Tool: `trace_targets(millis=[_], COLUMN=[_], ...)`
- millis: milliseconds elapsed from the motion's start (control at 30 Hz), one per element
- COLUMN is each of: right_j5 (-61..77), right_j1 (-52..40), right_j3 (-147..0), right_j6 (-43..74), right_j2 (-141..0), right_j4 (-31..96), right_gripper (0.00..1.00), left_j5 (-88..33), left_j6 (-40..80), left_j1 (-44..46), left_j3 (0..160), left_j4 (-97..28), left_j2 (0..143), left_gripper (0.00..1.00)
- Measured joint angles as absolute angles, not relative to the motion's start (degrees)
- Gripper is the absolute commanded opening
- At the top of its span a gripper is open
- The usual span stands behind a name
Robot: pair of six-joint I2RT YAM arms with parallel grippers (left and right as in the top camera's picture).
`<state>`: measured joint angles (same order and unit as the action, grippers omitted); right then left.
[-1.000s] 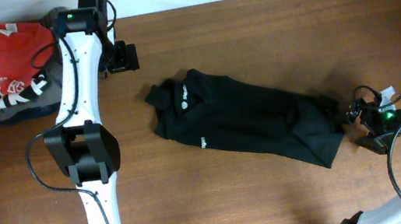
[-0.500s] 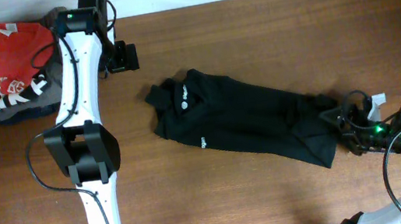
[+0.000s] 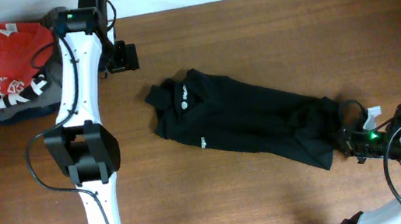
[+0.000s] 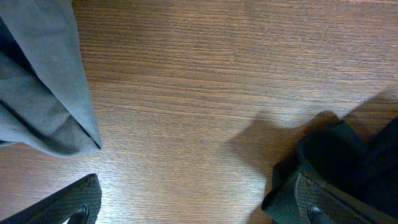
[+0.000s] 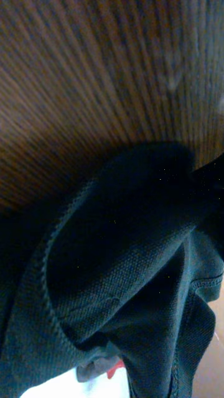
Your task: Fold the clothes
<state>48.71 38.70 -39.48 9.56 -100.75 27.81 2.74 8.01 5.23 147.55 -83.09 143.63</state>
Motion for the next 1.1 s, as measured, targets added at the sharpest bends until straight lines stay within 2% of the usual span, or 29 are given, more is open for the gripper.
trace_targets(millis=[133,300,433,567,700,900,1100], right_j5=[43.94,26.52,17.32,5.93,-4.03,-9.04,-10.48], right_j1=[38.63,38.59,37.47,30.44,17.85,2.68,-3.86], right_j3=[-44.73,-57.58,-63.33,-65.65,-65.73,-65.76,-65.76], right_j6=[10.81,11.79,13.28,16.1,20.47,25.32,28.8], right_j2=[-101.36,-101.54,-101.51,-101.51,-101.51,-101.51,-101.51], right_j4=[35.88,51.05,55.57,56.84,56.93,56.4,54.89], right_gripper=[0.04,0.04,0.04,0.04,0.04,0.05,0.04], left_j5=[2.76,2.74,2.76,2.76,2.76,2.74,2.76], left_j6=[7.99,7.99,7.99,7.99,7.99,7.99,7.99], left_j1=[5.23,5.23,5.23,5.23,5.23,5.23,5.23], left_j3=[147.55,147.55,147.55,147.55,147.55,147.55,147.55], left_j4=[-83.09,-83.02,-82.56,-81.97,-81.78,-81.78,-81.78], left_j2=[143.63,143.63,143.63,143.63,143.63,143.63,143.63], left_gripper=[0.99,0.99,0.99,0.99,0.99,0.99,0.99])
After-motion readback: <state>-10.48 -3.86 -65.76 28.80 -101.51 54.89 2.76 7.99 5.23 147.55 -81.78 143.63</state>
